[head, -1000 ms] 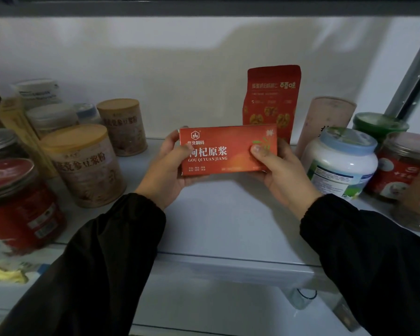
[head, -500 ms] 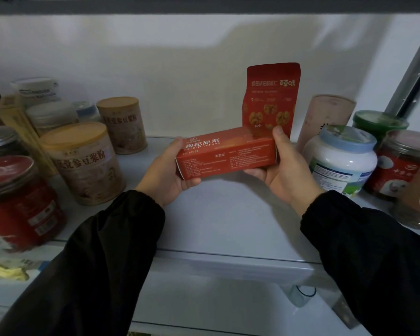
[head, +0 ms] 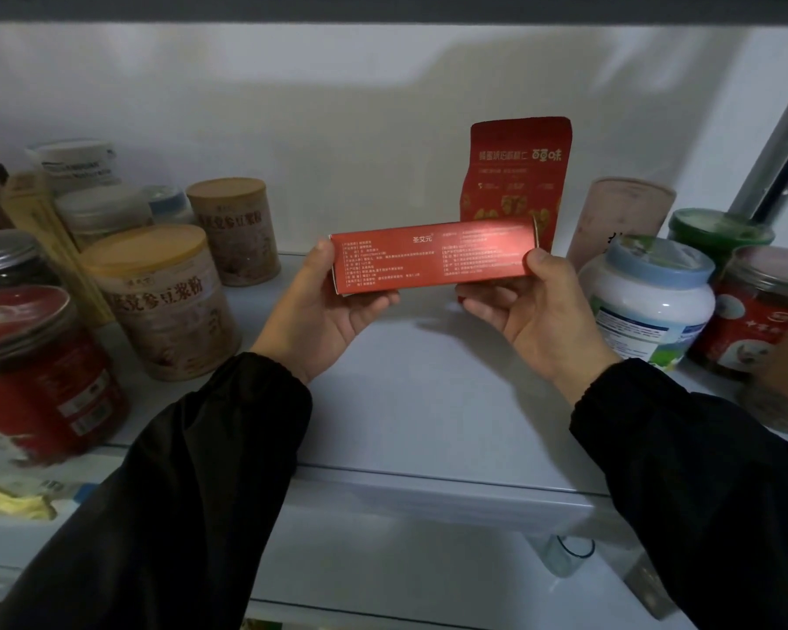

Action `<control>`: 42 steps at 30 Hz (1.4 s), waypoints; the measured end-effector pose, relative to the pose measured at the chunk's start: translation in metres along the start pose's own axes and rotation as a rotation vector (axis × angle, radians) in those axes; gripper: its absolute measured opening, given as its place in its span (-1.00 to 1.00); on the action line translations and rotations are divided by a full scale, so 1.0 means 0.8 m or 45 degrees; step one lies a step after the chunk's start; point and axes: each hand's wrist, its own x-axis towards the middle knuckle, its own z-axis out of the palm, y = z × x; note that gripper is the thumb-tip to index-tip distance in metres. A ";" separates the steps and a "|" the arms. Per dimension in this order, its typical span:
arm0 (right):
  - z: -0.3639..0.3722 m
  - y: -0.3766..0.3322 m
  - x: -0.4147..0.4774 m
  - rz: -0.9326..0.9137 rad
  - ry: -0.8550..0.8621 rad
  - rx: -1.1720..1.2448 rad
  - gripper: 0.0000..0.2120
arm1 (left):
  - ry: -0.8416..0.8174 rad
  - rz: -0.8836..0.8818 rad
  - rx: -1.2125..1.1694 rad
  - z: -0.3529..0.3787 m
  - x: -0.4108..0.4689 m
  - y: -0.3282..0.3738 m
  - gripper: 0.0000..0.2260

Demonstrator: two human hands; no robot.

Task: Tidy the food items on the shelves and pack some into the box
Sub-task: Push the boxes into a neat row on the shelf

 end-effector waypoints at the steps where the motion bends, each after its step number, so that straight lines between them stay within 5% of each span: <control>1: -0.001 0.001 0.001 -0.002 -0.013 0.001 -0.58 | -0.004 0.000 -0.001 0.000 0.001 0.000 -0.55; 15: -0.002 0.001 0.000 0.012 -0.078 -0.014 -0.66 | 0.020 -0.085 0.011 -0.009 0.010 -0.005 -0.49; 25: -0.004 0.003 0.000 0.008 -0.002 -0.153 -0.58 | 0.073 -0.117 0.097 -0.016 0.019 -0.013 -0.73; 30: -0.011 0.008 -0.003 -0.222 0.100 -0.833 -0.64 | 0.066 -0.080 0.380 -0.017 0.020 -0.023 -0.49; 37: -0.021 0.007 -0.007 -0.450 -0.091 -1.546 -0.65 | 0.049 -0.038 0.919 -0.021 0.013 -0.032 -0.35; 42: -0.019 0.003 -0.010 -0.494 -0.030 -2.136 -0.39 | -0.084 -0.076 1.211 -0.024 0.019 -0.040 -0.24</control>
